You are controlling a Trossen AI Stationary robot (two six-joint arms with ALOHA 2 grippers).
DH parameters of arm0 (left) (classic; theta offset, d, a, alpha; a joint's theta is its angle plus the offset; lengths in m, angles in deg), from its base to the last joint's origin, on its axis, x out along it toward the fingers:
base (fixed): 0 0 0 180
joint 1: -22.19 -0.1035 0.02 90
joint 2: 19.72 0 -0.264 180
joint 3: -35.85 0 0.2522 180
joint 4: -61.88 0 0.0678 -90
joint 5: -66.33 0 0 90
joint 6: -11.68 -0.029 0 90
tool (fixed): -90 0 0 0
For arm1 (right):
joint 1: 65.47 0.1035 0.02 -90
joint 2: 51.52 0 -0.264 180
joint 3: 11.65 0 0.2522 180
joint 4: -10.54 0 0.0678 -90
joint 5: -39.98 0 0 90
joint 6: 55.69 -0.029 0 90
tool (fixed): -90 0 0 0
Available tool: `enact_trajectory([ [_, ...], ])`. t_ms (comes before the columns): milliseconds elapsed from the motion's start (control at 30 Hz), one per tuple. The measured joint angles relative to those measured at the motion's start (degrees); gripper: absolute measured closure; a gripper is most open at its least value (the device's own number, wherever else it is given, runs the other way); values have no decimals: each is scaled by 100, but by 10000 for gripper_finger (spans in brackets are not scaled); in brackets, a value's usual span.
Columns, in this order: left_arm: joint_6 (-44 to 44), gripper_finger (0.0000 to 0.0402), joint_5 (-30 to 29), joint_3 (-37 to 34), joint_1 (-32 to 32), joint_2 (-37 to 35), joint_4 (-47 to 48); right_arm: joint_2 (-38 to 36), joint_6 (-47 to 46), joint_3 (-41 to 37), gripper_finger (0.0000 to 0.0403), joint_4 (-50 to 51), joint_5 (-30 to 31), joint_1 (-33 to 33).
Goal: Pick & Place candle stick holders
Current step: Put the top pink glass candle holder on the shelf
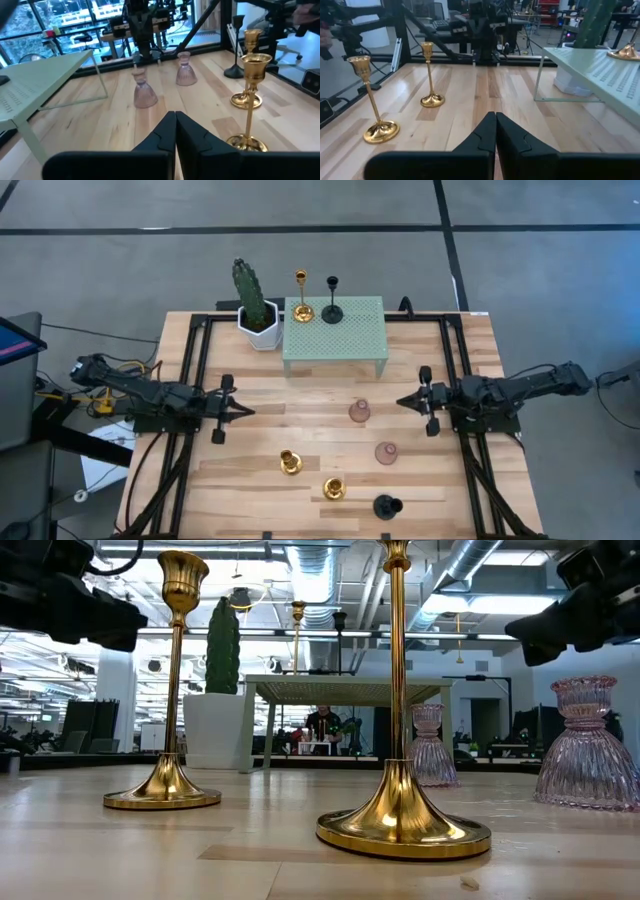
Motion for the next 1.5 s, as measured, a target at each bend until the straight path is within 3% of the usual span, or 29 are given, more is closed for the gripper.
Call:
enact_trajectory([
  [700,592,394,2,-1,1,452,-128,8,-383,0,403,618,-2,-14],
  [967,614,394,4,-1,1,530,-149,450,-792,2,403,863,14,-17],
  [1100,614,394,2,-1,1,599,-166,794,-1068,2,403,477,13,-16],
  [1500,614,394,2,-1,1,714,-223,2083,-499,6,403,-869,15,-13],
])
